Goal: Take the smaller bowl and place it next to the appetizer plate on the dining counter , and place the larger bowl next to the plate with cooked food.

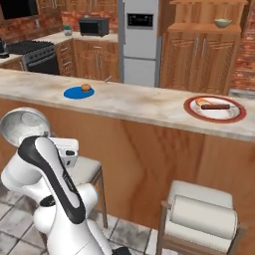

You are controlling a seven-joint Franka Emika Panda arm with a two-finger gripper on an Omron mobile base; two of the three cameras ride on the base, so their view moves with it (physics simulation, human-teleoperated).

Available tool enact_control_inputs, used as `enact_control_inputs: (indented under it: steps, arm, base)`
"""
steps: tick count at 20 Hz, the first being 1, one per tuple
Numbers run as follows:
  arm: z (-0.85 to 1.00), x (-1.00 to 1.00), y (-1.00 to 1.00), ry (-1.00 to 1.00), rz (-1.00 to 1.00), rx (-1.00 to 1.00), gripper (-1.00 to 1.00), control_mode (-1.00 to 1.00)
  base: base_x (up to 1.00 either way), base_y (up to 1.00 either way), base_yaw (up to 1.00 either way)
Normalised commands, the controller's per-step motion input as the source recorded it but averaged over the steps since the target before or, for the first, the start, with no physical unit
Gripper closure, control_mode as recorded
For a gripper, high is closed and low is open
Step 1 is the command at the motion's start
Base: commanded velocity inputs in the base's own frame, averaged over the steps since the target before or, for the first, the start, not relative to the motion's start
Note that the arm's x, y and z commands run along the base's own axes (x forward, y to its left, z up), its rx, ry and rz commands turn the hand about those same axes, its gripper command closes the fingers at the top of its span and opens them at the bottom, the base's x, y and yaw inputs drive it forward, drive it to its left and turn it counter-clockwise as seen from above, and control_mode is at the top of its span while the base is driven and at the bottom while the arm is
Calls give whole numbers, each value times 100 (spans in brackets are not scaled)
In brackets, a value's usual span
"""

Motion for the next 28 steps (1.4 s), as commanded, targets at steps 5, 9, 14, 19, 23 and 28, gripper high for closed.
enact_control_inputs:
  steps: [5,9,14,19,23,28]
  arm:
    - [0,0,0,0,0,0,100,100]
    - [0,0,0,0,0,0,100,100]
    - [5,-1,10,-9,-18,-6,100,-100]
    - [6,-11,-24,-5,-58,0,100,-100]
    - [23,-33,-54,0,-60,0,100,-100]
    - [44,-43,-64,0,-50,-5,100,-100]
  base:
    - [15,94,-18]
    - [7,40,-11]
    - [0,0,0]
    - [0,0,0]
    - [0,0,0]
    - [0,0,0]
